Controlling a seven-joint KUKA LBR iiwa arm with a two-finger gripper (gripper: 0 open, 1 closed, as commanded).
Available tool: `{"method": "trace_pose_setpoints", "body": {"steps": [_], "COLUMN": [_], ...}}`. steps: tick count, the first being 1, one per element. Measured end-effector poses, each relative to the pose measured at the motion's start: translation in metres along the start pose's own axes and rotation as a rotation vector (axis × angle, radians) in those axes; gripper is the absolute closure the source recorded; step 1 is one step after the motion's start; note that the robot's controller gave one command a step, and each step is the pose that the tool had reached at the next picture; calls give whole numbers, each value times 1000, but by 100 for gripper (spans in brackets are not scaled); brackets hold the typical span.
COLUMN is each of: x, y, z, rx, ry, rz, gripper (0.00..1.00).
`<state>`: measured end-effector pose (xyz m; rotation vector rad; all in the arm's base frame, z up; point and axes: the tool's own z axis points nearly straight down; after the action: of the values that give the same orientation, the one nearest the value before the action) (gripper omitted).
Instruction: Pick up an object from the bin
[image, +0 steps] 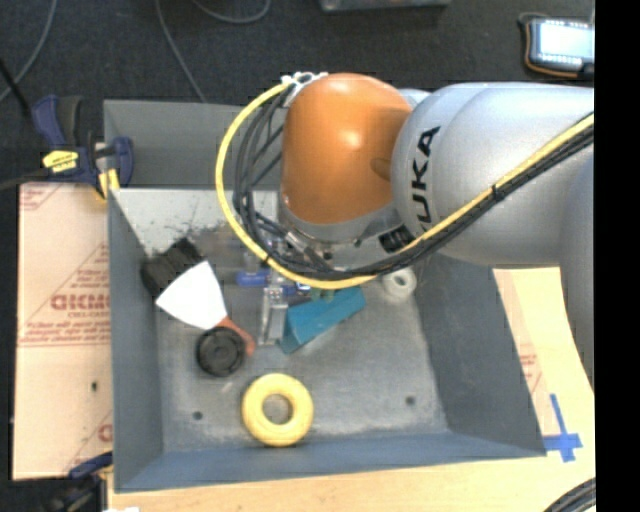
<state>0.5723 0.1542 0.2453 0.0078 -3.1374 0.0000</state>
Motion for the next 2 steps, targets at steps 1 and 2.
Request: {"method": "trace_pose_setpoints", "body": {"steps": [1,2], "x": [-1,3], "y": [-1,-14], "z": [-5,-22], "rx": [-1,0], "ry": [-7,-1], "rz": [3,-76], "gripper": [0,0]}}
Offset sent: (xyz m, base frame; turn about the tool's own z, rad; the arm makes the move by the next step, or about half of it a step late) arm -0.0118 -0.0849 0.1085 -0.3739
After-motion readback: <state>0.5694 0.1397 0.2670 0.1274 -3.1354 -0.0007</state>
